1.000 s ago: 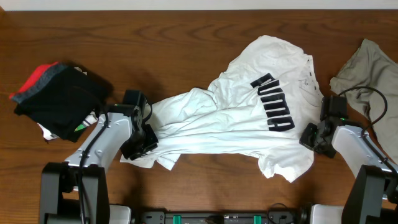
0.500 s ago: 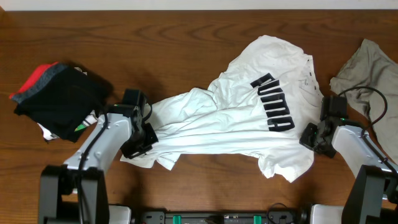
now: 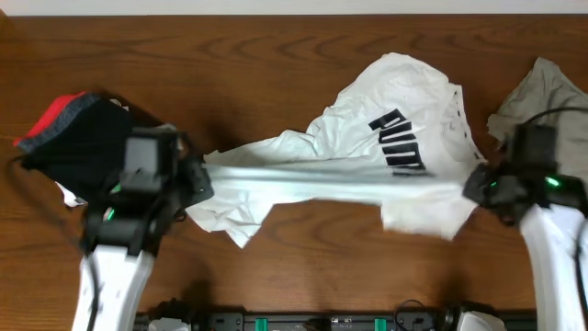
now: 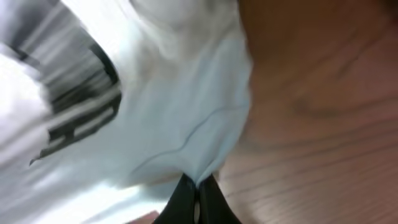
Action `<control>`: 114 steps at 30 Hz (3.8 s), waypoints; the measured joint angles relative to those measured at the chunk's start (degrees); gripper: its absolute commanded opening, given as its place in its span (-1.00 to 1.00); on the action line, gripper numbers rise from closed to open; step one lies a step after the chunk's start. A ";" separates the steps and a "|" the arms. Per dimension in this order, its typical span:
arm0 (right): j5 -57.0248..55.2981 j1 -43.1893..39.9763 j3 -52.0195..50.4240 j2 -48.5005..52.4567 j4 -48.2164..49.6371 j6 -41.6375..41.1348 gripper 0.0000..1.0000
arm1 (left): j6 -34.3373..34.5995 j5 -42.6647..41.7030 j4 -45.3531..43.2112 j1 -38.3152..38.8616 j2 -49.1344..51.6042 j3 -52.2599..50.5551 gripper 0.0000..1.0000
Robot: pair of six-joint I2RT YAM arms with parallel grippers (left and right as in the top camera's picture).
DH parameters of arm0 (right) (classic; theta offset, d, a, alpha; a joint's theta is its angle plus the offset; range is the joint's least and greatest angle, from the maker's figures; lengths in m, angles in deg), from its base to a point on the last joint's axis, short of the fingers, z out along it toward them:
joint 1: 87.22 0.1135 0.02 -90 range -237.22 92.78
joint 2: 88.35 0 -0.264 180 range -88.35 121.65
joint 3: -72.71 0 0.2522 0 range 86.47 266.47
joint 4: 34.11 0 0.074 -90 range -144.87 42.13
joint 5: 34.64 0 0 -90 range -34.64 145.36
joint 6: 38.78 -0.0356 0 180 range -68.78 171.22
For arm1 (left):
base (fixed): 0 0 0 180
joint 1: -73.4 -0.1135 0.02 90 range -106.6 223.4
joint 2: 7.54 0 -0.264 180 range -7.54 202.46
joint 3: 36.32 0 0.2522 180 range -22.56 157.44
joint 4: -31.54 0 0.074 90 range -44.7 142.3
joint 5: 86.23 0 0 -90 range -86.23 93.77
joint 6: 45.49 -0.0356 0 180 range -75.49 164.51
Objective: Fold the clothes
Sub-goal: 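Lift the hem with both grippers and flip it up toward the far edge, then lower the shirt flat with both grippers near the far edge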
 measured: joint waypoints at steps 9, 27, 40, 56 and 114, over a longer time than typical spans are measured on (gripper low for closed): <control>0.02 -2.38 21.53 -12.68 -15.32 2.25 -0.98 | -0.17 2.43 1.03 0.00 -11.26 10.10 -0.88; -4.24 -2.51 62.40 -15.67 -30.91 5.62 -0.98 | -2.01 2.78 11.96 0.00 -13.18 47.71 -0.88; -2.08 -2.51 63.54 -2.25 -33.16 7.48 -0.98 | -2.03 2.73 12.28 0.00 -6.60 44.72 -0.88; 6.27 -2.38 62.82 36.15 -10.12 10.78 -0.98 | -10.54 0.09 -10.47 0.07 37.97 48.83 -0.89; 2.51 -2.40 20.92 30.49 -19.52 14.53 -0.98 | -16.55 -3.30 19.76 -0.44 44.13 26.27 -0.88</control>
